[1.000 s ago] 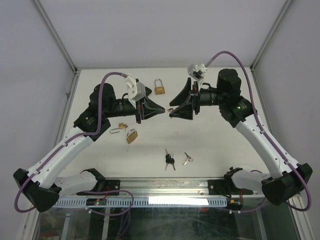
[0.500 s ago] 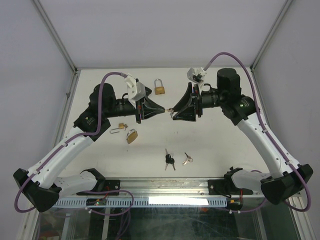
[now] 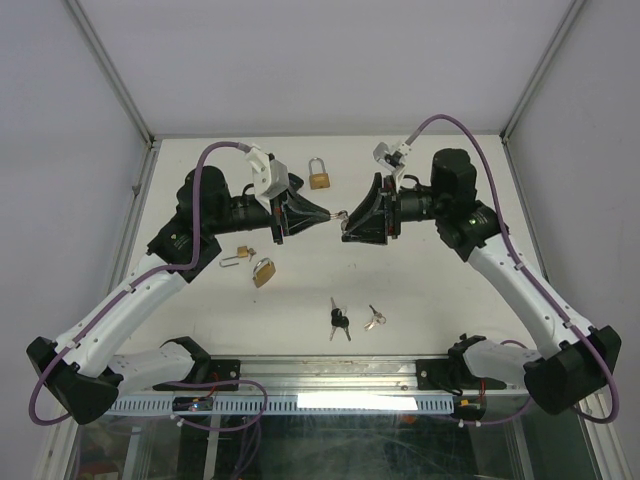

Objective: Unlock with the key

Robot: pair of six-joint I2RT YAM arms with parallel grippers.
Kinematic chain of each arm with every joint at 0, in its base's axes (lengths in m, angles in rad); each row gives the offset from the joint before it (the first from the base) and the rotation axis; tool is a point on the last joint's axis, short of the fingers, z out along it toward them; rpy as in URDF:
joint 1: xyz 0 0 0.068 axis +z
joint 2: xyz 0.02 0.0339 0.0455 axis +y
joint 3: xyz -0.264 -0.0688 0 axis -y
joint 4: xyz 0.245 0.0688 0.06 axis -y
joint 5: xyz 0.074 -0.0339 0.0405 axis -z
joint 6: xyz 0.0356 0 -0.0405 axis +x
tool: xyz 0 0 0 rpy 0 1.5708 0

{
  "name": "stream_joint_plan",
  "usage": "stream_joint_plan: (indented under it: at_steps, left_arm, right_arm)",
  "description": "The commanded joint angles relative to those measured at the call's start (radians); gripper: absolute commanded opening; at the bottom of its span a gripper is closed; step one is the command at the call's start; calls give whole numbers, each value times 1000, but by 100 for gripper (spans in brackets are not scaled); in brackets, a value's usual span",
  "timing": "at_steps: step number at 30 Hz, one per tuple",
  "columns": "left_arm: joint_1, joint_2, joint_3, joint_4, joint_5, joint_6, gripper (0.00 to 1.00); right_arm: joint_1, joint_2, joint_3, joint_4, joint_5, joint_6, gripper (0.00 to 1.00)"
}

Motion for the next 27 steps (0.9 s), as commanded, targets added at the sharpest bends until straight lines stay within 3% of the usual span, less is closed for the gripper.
stream_joint_plan:
  at_steps: [1, 6, 10, 23, 27]
  left_arm:
    - [2, -9, 29, 50, 1, -16, 0]
    - [1, -11, 32, 52, 10, -18, 0]
    - [0, -11, 34, 49, 14, -21, 0]
    - [2, -11, 34, 48, 19, -24, 0]
    - [1, -11, 36, 49, 21, -26, 0]
  right_arm:
    - [2, -48, 16, 65, 3, -1, 47]
    - [1, -47, 51, -29, 39, -105, 50]
    - [0, -44, 63, 70, -7, -49, 46]
    - [3, -34, 64, 139, -29, 10, 33]
    - [2, -33, 62, 143, -22, 7, 37]
